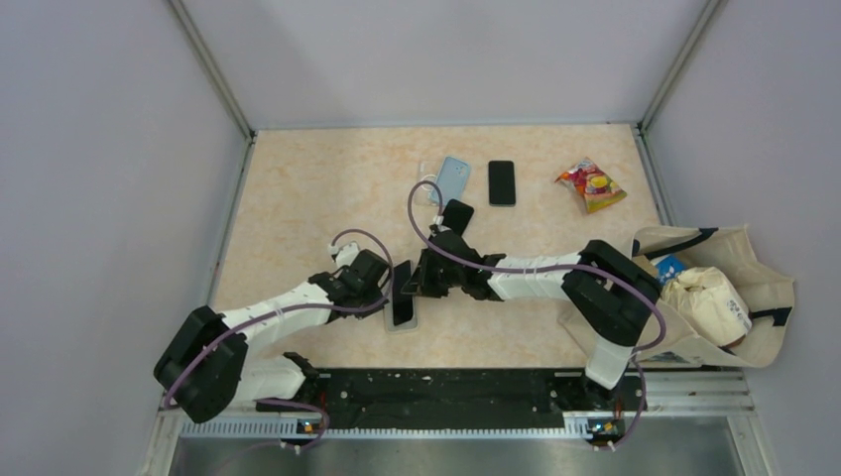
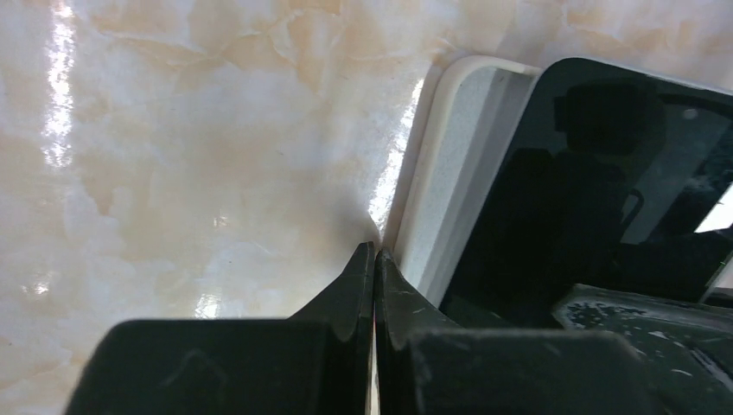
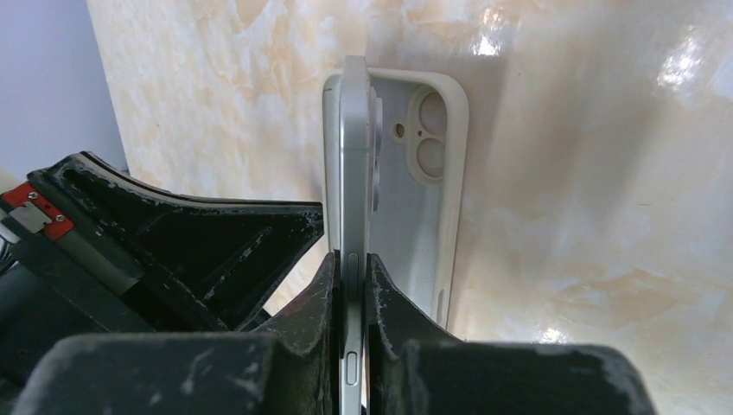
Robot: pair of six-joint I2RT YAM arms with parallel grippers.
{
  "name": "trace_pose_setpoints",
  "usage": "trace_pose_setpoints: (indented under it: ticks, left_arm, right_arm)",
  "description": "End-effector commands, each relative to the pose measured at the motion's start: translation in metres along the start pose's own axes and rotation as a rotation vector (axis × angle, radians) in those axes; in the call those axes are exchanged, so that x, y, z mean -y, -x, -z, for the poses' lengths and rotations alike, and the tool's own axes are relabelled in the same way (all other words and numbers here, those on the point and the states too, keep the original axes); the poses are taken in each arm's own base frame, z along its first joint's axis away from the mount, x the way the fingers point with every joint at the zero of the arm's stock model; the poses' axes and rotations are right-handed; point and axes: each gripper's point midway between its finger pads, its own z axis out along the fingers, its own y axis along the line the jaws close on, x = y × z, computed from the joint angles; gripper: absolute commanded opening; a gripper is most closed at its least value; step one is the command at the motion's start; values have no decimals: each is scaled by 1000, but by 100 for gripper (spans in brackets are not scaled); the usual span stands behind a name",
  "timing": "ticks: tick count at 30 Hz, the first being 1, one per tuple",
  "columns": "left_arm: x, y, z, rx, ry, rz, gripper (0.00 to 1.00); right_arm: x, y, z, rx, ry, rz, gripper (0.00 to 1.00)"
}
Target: Put the phone into the phone case
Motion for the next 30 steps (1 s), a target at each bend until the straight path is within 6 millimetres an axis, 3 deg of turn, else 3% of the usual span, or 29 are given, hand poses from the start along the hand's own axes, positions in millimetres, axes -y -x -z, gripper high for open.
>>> trace_pose_setpoints:
  ticks: [1,8,16,30]
  left_arm:
    - [4,-6,-5,-26,-22,-18,0]
    - [3,-10,-10,-44,-13,-17,0]
    - [1,-9,-14,-40,12,-29,0]
    - [3,-13,-15,-59,-2,-38,0]
  right_arm:
    - [-34,2,0,8,104,-17,0]
    - [-28,-9,-4,-44,92,-33,0]
    - [-16,-16,6,-75,40,14,0]
    - [4,-29,-11,-109,22,53,0]
